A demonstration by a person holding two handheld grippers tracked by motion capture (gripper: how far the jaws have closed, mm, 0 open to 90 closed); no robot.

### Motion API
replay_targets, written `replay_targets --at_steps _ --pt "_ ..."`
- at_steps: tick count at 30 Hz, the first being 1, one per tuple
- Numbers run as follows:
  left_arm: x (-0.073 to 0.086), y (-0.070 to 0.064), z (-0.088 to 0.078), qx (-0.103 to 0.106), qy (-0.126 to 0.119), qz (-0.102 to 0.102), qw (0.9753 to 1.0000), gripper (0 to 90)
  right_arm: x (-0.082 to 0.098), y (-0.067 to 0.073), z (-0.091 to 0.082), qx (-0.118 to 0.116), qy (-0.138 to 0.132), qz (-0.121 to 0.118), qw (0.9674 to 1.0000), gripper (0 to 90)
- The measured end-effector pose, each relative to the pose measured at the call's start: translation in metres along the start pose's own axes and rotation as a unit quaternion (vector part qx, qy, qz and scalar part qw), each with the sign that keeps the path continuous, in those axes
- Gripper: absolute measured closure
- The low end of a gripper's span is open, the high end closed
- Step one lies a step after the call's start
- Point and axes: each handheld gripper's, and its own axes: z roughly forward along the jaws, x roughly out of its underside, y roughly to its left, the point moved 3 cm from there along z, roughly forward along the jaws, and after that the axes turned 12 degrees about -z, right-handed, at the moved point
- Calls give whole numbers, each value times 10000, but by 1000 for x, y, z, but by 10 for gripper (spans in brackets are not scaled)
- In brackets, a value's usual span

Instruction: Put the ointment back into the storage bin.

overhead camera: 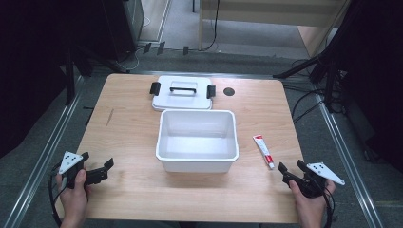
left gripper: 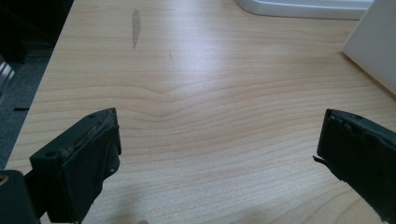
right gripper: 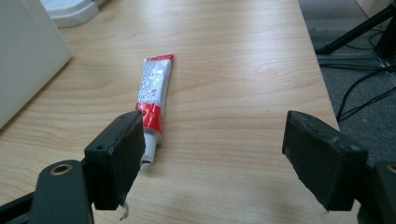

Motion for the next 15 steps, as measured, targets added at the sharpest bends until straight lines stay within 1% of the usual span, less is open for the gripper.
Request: replay_targets --at_steps 2,3,5,6,7,8,9,10,12,14,15 --pt "0 0 0 -11 12 22 10000 1 -1 2 0 -48 79 -64 9999 247" --pt "0 -1 0 -6 -9 26 10000 1 -1 2 0 -48 79 -64 9999 247" --pt "1 0 -1 16 8 15 10000 1 -2 3 2 -117 169 -110 9997 251" --pt "1 0 -2 27 -6 9 10000 1 -3 5 4 -168 304 -70 9994 271" --pt "1 0 -2 33 -2 -8 10000 1 -4 6 5 -145 403 -92 9990 272" --pt "0 0 -1 38 -6 -26 10000 1 -6 7 6 -152 474 -107 9987 279" --pt "0 0 -1 38 -6 -26 10000 1 -6 7 6 -152 474 -107 9987 279" --pt "0 0 -1 37 -10 -28 10000 1 -11 9 5 -159 674 -237 9973 291" --pt "0 0 -1 35 -9 -25 10000 1 -16 11 5 -254 809 -293 9960 291" --pt "0 0 -1 26 12 7 10000 1 -25 11 5 -266 1058 -403 9932 318" --pt "0 0 -1 32 14 12 10000 1 -30 11 5 -319 1185 -428 9915 324"
